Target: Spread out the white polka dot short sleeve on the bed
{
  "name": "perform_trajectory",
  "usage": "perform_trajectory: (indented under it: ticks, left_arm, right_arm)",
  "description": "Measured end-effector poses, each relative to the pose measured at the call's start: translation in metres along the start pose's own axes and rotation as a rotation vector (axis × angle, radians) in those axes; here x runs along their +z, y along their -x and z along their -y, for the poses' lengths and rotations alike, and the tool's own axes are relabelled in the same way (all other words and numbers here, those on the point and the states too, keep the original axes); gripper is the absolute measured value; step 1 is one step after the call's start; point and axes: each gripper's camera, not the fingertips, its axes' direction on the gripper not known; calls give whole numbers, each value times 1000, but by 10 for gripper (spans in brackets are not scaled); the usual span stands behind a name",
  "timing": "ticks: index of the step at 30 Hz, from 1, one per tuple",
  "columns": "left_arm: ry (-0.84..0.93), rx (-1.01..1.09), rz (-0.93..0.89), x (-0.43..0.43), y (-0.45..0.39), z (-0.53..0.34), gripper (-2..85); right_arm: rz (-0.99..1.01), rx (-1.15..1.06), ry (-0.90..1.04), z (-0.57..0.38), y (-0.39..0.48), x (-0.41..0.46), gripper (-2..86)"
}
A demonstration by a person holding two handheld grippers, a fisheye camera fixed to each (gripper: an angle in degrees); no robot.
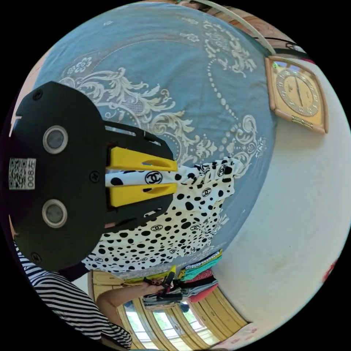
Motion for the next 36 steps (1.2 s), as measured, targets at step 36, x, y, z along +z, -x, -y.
perform_trajectory:
  ticks: [36]
  left_arm:
    - [55, -81, 57, -12, 59, -107, 12]
  right_arm:
    - [-22, 157, 71, -74, 6, -106, 7]
